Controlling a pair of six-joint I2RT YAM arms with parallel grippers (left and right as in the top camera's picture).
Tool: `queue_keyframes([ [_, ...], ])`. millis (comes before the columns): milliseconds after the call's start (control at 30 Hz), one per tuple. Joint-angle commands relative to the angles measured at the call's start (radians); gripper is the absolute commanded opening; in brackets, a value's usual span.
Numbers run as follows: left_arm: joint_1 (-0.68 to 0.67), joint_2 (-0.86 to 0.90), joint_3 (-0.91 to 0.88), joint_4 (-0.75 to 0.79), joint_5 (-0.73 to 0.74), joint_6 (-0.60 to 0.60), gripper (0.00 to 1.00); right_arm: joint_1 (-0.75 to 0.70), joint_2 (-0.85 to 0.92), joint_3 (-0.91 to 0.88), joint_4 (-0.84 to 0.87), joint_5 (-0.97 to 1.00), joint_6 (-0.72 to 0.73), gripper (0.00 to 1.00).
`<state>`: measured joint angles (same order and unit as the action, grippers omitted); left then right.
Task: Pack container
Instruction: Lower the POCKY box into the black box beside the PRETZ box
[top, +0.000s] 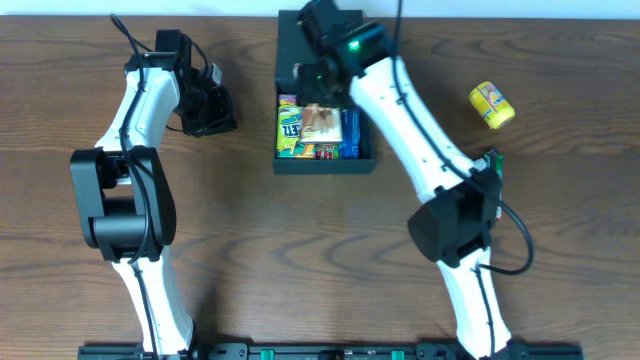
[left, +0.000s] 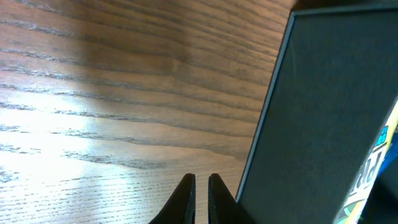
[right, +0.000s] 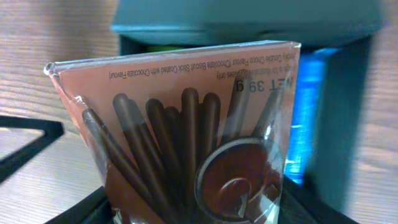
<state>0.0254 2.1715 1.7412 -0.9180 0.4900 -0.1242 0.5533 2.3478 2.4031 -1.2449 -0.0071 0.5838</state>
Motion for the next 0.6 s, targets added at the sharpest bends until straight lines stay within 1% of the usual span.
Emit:
queue_keyframes([
  [0,0.002,0.014,-0.005,-0.014,-0.007,0.053,0.10,0.023,0.037,0.011,0.011,0.006,0.114,0.62],
  [133,0.002,0.014,-0.005,-0.024,-0.007,0.069,0.09,0.040,0.052,0.011,0.031,0.006,0.152,0.61],
  [333,0.002,0.014,-0.005,-0.025,-0.007,0.069,0.09,0.049,0.082,0.011,0.051,0.003,0.163,0.66],
  [400,0.002,0.014,-0.005,-0.024,-0.006,0.069,0.09,0.050,0.086,0.011,0.051,0.003,0.162,0.73],
  [433,0.002,0.014,-0.005,-0.024,-0.006,0.069,0.09,0.051,0.087,0.011,0.052,0.003,0.151,0.79],
  [500,0.002,0.014,-0.005,-0.024,-0.007,0.069,0.10,0.051,0.087,0.011,0.064,0.003,0.114,0.87],
  [533,0.002,0.014,-0.005,-0.024,-0.007,0.069,0.09,0.051,0.087,0.011,0.076,0.003,0.083,0.95],
  [567,0.002,0.014,-0.005,-0.024,-0.006,0.069,0.09,0.050,0.086,0.011,0.081,0.003,0.066,0.98],
])
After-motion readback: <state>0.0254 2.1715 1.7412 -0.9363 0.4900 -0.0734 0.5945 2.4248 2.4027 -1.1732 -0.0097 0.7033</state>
